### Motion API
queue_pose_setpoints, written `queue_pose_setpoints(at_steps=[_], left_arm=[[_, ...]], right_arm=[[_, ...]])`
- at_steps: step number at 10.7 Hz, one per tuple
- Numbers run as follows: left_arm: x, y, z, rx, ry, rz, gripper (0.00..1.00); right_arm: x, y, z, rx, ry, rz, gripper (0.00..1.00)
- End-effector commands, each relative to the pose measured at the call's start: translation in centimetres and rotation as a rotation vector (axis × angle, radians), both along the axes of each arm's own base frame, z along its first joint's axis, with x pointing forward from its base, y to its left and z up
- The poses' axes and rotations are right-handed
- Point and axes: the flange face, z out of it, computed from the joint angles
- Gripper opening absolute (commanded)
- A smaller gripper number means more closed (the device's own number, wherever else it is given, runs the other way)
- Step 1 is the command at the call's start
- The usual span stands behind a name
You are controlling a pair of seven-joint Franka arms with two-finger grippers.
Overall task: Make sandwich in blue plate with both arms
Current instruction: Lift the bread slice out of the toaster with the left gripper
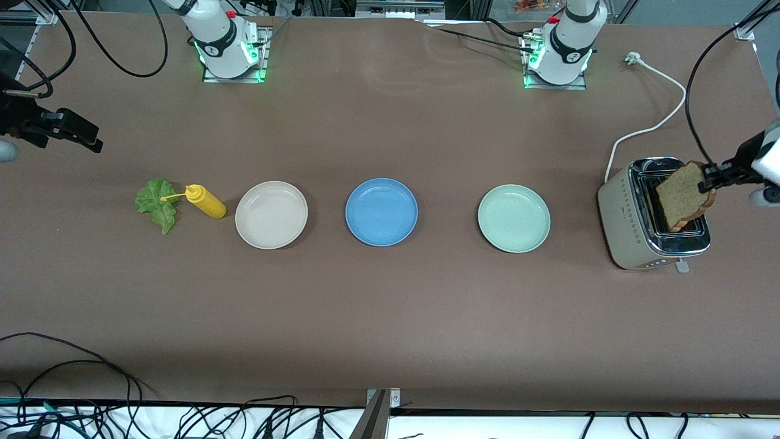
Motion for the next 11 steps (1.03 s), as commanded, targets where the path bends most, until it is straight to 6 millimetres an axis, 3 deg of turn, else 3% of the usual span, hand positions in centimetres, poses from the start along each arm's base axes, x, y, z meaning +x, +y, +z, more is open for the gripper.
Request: queue_pose_setpoints(at_steps=[1, 5, 7, 10, 11], left_arm=[[-1.1, -7.1, 4.5, 0.022, -0.043, -0.127, 0.00], [-1.4, -20.8, 3.2, 0.029, -0.030, -0.188, 0.00], [-2.1, -27.1, 1.3, 0.011, 0.005, -0.287, 0.00], [-2.6, -35.8, -2.3, -0.107, 0.090, -0.235, 0.00], [-2.5, -38.0, -3.2, -0.149, 0.120, -0.206, 0.00]], right_arm=[[-0.1, 0.1, 0.7, 0.008, 0.003, -0.009, 1.00], [0.0, 0.1, 0.6, 0.008, 0.003, -0.009, 1.00], [0.0, 0.2, 0.6, 0.005, 0.004, -0.009, 1.00], [0.5, 0.7, -0.3, -0.002, 0.019, 0.001, 1.00], [0.5, 0.7, -0.4, -0.005, 0.021, 0.007, 1.00]])
